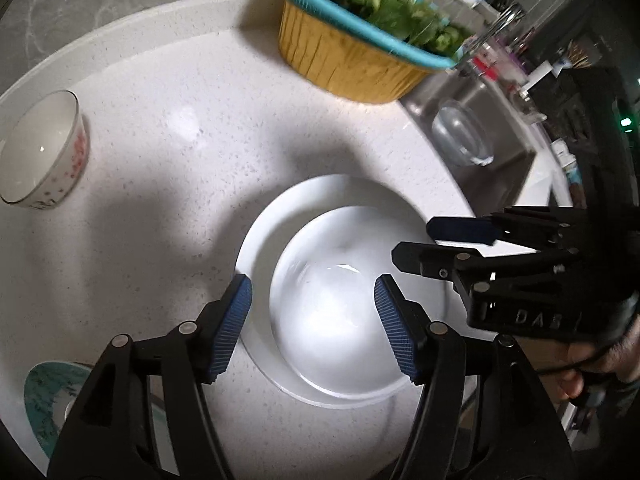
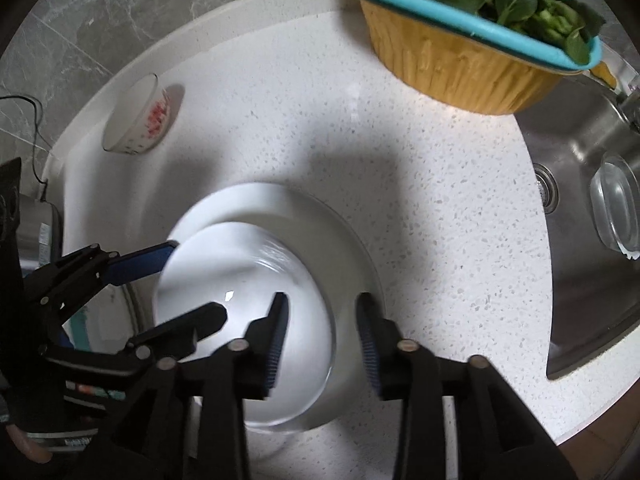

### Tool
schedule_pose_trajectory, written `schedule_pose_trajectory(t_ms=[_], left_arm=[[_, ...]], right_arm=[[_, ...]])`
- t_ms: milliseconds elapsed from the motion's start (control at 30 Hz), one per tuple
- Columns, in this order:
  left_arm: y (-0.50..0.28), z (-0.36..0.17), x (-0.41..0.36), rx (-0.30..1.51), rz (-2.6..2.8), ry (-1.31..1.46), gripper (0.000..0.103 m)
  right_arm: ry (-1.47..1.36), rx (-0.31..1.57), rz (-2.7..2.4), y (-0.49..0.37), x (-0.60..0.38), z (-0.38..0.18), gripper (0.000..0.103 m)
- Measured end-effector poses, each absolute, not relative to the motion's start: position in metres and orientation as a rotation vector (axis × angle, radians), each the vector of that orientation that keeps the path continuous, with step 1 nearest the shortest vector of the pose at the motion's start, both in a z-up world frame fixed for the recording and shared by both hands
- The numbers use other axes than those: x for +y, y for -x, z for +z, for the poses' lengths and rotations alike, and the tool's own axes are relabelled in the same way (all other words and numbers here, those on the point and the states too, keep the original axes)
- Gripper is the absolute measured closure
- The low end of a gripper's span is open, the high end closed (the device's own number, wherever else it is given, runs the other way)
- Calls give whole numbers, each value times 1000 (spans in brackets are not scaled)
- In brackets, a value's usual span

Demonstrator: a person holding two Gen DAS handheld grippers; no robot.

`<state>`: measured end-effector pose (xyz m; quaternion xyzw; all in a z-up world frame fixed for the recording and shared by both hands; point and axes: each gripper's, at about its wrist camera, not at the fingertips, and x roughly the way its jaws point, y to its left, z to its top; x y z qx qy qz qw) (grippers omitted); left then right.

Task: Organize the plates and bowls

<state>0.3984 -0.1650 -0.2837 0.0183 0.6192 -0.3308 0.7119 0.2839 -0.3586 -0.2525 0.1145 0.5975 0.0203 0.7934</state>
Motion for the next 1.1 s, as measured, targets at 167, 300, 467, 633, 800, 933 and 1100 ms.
schedule_pose_trajectory(t_ms=[167, 300, 467, 633, 800, 933, 1100], left_arm=[[-409, -223, -121, 1295, -770, 50, 30], [-432, -190, -72, 1258, -751, 126, 21], [-472, -182, 20, 1236, -581, 198, 20], [-502, -197, 96, 1235, -447, 273, 0], [-514, -217, 130, 1173, -408, 255, 0], [-538, -244, 127, 1230, -378, 242, 0], [-576, -272, 107, 1277, -351, 153, 0]], right_arm=[[-370, 1186, 48, -279, -375, -223, 25], [-549, 1074, 163, -290, -383, -190, 17], [-595, 965, 291, -315, -369, -157, 2], [-659, 912, 457, -350, -346, -147, 0], [-531, 877, 468, -382, -314, -150, 0], [-487, 919, 416, -418, -292, -163, 0], [-406, 1042, 398, -465, -261, -193, 0]])
